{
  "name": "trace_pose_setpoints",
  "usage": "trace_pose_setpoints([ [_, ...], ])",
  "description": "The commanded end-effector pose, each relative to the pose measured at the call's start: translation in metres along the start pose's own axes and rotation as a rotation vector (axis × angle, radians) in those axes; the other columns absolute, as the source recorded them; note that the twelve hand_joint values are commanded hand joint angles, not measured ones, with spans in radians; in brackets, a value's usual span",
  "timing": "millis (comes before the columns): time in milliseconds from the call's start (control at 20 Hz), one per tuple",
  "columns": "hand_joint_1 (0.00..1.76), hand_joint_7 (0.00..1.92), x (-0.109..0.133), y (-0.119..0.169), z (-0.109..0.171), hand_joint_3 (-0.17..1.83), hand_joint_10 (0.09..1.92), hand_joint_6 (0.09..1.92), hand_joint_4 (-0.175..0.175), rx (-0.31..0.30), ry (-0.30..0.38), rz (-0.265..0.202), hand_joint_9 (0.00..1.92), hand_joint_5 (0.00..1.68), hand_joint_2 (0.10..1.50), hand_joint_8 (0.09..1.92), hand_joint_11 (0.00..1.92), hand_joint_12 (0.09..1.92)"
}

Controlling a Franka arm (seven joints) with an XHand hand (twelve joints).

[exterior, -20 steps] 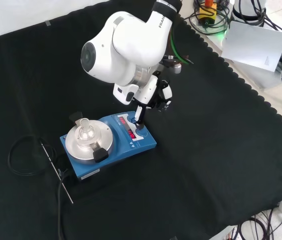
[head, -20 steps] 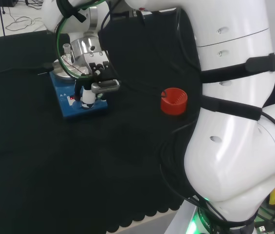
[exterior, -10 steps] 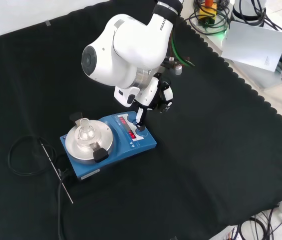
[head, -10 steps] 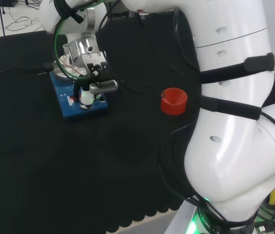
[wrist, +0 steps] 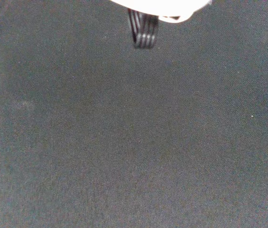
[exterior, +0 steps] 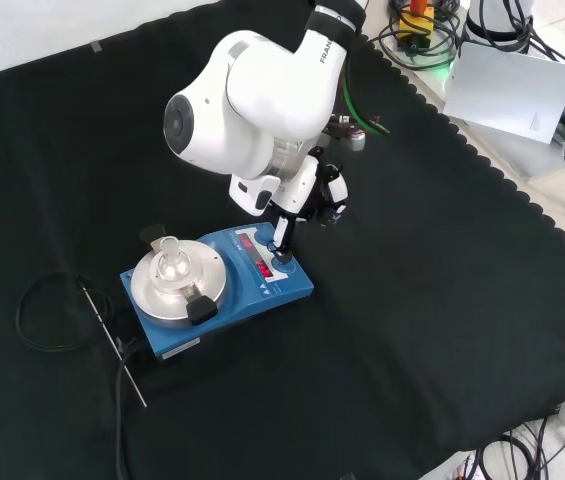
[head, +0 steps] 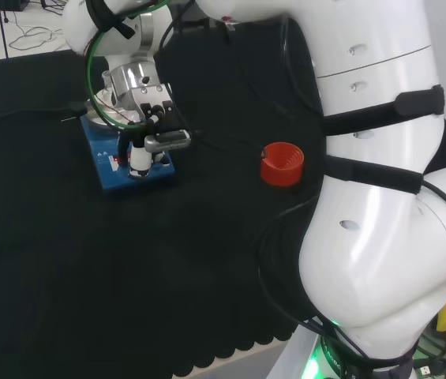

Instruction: Turn on the heater.

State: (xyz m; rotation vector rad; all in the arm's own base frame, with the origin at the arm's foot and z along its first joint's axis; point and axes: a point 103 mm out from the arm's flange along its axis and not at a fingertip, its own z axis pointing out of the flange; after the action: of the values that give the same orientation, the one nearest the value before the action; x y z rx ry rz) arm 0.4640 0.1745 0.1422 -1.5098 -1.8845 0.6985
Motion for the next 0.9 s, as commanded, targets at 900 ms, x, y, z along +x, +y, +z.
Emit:
trace_pose_setpoints([
  [900, 1.42, 1.59, -0.0018, 0.0023, 0.0035, 1.05, 1.56, 0.49, -0.075, 0.017, 0.004, 0.0, 1.66, 0.28, 0.69, 1.52, 1.25, 1.37],
])
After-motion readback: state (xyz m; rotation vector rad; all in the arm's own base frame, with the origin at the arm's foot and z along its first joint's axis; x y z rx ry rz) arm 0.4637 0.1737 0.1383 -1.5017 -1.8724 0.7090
